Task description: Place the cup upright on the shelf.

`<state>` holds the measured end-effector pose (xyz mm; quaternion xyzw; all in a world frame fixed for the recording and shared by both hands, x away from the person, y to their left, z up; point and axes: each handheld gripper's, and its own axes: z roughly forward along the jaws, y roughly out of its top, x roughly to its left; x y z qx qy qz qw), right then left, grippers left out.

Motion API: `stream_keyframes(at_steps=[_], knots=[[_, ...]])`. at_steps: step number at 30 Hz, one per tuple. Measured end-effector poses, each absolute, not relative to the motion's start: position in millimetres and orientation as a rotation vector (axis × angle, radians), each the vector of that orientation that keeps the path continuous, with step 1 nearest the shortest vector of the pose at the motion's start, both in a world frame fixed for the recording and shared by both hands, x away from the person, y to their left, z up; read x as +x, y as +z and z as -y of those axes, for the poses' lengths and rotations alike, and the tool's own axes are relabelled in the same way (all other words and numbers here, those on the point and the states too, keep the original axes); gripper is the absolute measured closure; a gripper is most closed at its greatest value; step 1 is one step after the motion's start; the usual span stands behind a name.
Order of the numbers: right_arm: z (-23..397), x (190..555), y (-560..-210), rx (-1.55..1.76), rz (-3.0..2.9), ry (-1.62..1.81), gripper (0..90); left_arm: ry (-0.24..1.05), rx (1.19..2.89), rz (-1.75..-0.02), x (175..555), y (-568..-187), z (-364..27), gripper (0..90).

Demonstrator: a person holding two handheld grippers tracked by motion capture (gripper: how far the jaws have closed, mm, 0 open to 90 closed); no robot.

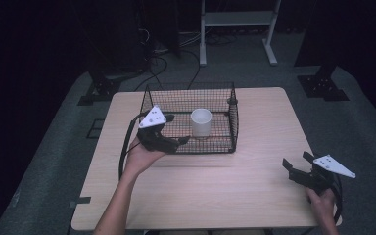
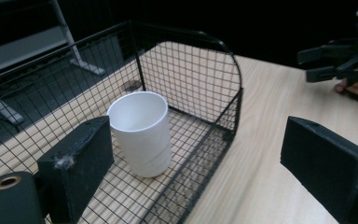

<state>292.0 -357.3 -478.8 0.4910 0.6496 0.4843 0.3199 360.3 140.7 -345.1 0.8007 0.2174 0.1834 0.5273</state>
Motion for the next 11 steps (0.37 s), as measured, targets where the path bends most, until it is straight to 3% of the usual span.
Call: stream_keyframes(at_steps=[11], knots=[[358, 292, -479, 1.291, -1.705, 1.276, 13.0, 0.449, 1.88, -0.529, 313, -361, -157, 7.8]])
